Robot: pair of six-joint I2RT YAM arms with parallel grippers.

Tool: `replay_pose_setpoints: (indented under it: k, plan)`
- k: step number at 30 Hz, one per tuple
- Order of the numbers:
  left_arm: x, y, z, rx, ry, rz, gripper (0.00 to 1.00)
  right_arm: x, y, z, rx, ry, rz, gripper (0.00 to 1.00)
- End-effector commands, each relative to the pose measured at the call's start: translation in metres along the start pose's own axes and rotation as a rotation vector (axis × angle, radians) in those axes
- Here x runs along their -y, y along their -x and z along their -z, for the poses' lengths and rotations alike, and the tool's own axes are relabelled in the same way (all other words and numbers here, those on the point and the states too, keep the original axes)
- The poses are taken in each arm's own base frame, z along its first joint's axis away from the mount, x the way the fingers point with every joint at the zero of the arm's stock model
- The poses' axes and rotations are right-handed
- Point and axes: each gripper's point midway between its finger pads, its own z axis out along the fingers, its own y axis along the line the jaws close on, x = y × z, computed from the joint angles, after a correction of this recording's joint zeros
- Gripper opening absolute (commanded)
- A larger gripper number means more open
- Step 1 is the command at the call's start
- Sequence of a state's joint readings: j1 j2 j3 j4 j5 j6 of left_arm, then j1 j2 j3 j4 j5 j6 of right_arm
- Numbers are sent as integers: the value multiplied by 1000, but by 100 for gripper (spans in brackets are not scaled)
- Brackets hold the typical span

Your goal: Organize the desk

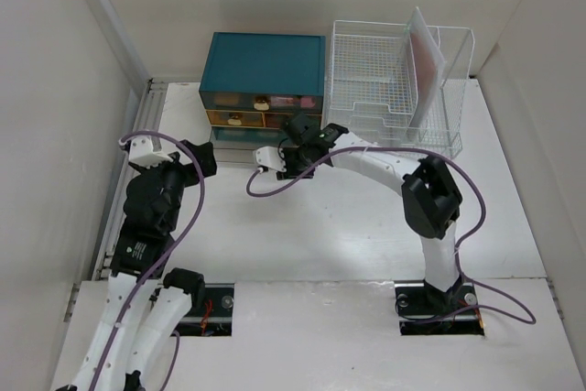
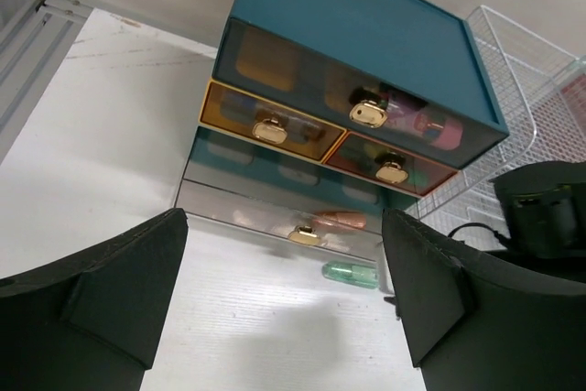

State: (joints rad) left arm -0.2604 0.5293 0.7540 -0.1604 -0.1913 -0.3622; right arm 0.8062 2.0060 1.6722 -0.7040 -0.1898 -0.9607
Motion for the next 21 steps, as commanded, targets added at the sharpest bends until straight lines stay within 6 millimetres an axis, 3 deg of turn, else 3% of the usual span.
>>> replay_pose_setpoints:
  k: [1,5,13,21]
  plan:
    - [4,14,5,65,-27,-2,85,-5,-5,-9,-16,15,-15,39]
    - [5,19,9,82,-35,3,85,-11,-18,-25,-52,23,-20,41]
    - [8,24,13,103,-54,9,85,5,-36,-41,-135,-67,-45,48]
    - [10,24,14,100,-63,8,85,28,-36,-47,-175,-138,-51,53]
